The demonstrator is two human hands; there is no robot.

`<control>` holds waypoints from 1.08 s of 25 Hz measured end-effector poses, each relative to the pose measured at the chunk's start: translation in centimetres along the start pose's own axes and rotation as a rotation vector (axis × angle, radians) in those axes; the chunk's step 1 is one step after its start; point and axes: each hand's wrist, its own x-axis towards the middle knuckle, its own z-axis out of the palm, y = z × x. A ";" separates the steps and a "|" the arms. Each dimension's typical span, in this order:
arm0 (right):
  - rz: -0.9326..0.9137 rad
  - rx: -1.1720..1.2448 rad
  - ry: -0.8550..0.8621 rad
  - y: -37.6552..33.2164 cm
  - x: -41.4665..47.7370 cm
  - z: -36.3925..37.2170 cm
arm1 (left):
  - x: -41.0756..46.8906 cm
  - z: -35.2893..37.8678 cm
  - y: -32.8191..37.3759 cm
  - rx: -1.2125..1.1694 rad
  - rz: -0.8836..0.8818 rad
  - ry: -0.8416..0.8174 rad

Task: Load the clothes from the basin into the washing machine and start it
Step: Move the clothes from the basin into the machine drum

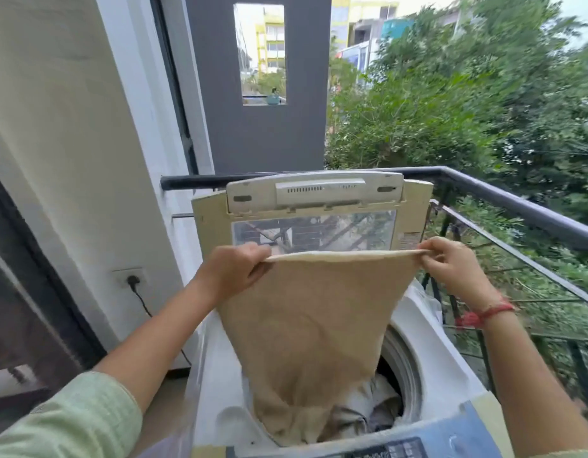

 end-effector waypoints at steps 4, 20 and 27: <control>0.045 -0.056 -0.062 2.1 -0.8 3.2 | -2.6 4.5 0.8 0.151 0.127 -0.146; 0.169 -0.088 -0.576 4.0 -5.1 1.6 | -6.3 7.4 7.3 0.181 -0.032 -0.159; 0.134 -0.649 -1.193 4.5 -7.7 8.0 | -10.4 11.7 11.8 -0.296 -0.227 -1.637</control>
